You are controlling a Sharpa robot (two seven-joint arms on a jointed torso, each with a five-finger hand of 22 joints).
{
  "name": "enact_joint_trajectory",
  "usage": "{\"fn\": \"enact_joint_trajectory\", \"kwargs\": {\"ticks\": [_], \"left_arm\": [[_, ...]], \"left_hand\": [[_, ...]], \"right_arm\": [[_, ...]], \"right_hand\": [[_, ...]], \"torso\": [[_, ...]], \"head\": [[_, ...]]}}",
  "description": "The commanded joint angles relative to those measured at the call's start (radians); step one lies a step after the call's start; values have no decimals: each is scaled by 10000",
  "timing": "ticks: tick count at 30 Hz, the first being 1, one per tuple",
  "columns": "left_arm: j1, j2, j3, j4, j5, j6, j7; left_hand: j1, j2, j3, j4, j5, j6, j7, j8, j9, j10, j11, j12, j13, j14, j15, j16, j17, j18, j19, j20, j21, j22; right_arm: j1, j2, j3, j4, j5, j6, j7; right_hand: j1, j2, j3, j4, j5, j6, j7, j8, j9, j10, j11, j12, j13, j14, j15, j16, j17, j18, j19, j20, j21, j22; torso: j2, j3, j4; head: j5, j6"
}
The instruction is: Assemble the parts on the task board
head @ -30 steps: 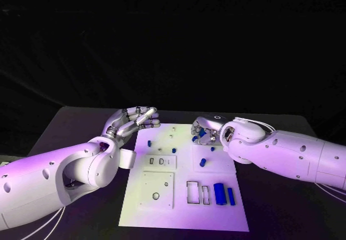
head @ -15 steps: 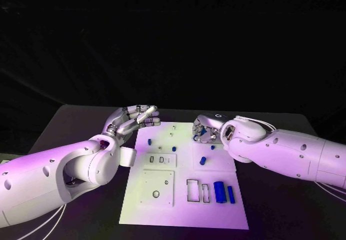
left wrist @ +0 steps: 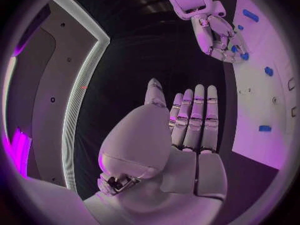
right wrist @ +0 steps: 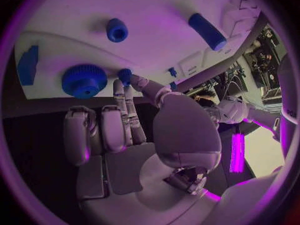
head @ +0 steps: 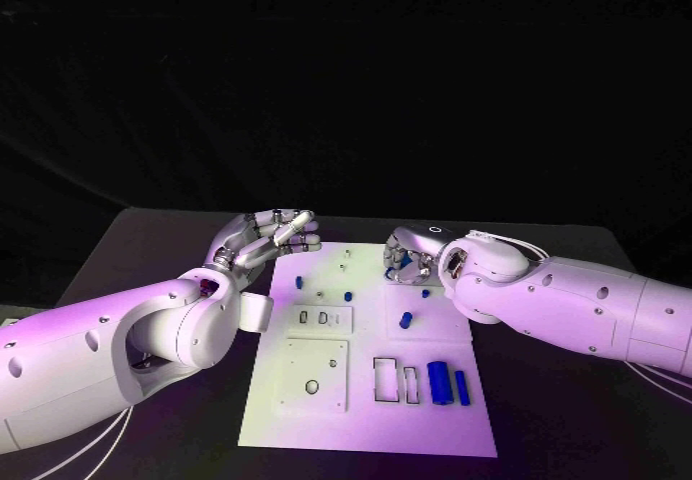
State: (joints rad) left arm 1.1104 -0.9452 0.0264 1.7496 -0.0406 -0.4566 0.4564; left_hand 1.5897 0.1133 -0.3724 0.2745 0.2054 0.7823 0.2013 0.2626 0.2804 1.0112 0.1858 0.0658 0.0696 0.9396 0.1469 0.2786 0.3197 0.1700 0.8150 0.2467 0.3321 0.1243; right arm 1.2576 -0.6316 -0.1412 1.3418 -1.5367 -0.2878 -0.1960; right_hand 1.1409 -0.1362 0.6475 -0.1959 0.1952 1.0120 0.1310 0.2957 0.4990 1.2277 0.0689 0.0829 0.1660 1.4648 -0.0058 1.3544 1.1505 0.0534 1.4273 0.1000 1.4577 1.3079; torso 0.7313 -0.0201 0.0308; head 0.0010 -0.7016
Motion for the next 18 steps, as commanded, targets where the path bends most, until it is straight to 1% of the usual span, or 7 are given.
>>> {"fn": "enact_joint_trajectory", "kwargs": {"ticks": [1,11,15,18], "left_arm": [[18,16,11,17,45,209,10],[18,5,11,10,110,251,-18],[19,0,11,10,150,250,-24],[19,-2,11,6,176,237,-22]], "left_hand": [[-14,111,-51,5,58,-56,262,-53,13,-76,11,-38,-11,-60,-19,-61,16,94,-33,41,-57,-12],[-23,152,-86,13,52,-112,286,-71,25,-164,21,-43,-17,-70,-11,-72,46,94,-44,48,-60,-21],[-26,158,-90,15,51,-117,288,-72,26,-173,22,-43,-17,-71,-11,-73,50,95,-45,49,-60,-22],[-34,186,-101,23,56,-137,296,-77,32,-208,22,-43,-19,-75,-9,-78,63,95,-47,52,-61,-25]], "right_arm": [[-49,32,-15,-15,-179,165,-138],[-115,74,-16,-92,-207,413,-153],[-128,97,-16,-139,-206,441,-140],[-141,125,-16,-193,-203,449,-118]], "right_hand": [[-11,-132,79,6,-3,-88,18,-71,-3,-85,51,-67,-16,287,21,63,-16,-46,-18,39,-1,605],[-71,-314,180,38,-11,-267,92,-187,19,-235,127,-180,-25,263,85,65,-74,-36,-58,98,-27,582],[-69,-316,190,41,-9,-274,95,-193,20,-242,130,-182,-25,262,89,68,-74,-37,-56,102,-25,587],[-60,-299,216,51,8,-264,94,-191,27,-236,129,-176,-21,261,92,72,-73,-37,-56,107,-25,590]], "torso": [[10,-1,1],[6,8,-6],[11,5,-6],[10,10,-3]], "head": [[11,-35],[36,-85],[31,-81],[37,-76]]}}
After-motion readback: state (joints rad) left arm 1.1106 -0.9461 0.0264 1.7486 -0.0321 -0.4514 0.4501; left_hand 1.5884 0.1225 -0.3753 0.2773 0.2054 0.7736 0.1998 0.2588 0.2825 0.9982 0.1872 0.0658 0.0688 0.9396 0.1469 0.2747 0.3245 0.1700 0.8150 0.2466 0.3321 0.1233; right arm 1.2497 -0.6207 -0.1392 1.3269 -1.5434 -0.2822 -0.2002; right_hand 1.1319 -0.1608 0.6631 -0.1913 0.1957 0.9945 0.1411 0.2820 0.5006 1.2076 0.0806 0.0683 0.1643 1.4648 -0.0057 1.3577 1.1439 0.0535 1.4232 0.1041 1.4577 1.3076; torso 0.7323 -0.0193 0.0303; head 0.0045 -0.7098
